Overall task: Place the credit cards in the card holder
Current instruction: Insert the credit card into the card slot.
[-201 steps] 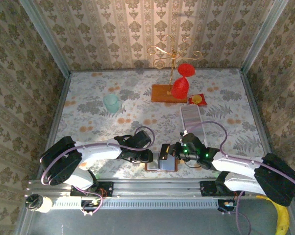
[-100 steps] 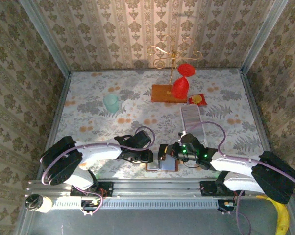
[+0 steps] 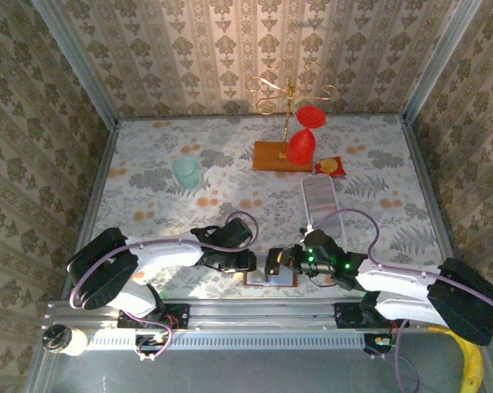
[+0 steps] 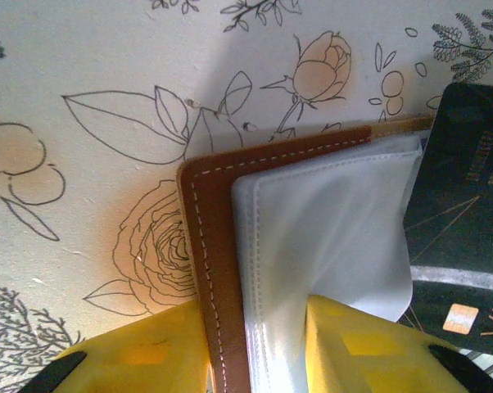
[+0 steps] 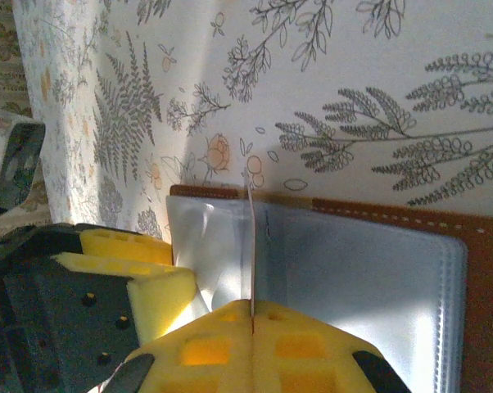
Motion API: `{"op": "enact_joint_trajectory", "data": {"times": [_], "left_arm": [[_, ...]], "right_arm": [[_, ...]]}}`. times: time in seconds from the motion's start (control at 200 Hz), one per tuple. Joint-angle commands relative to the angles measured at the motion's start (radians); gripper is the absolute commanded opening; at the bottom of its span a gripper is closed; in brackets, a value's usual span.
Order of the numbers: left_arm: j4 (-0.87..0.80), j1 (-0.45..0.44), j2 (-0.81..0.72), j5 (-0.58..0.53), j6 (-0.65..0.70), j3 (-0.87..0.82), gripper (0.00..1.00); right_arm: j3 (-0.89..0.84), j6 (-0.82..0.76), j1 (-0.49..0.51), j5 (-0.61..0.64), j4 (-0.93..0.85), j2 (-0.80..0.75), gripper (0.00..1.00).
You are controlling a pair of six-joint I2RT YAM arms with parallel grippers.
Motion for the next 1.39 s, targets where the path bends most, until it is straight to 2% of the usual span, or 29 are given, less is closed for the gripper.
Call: {"op": "enact_joint_trajectory", "data": {"times": [0.0,0.42,0.975,1.245,1.39], "left_arm": [[-0.100,-0.004,0.068,-0.028,0.004,-0.067,0.32],[-0.084,-0.003,0.071,-0.024,-0.001,-0.079,0.32],[-0.068,-0.003,0.072,-0.019,-0.007,-0.090,0.33],[-0.064,0.003,0.063,-0.027,-0.014,-0.100,0.39],[-0.015,0.012,0.052,-0.005,-0.019,-0.116,0.42]], "right_arm": [[-0.024,0.022,0.017,0.002,-0.042,-0.026,0.00],[-0.011,0.030,0.066,-0.020,-0.046,0.001,0.00],[0.027,0.035,0.074,-0.055,-0.028,0.092,0.00],[0.062,-0.007,0.076,-0.071,-0.025,0.148,0.00],[0.094,-0.031,0.078,-0.071,-0.046,0.178,0.09]]}}
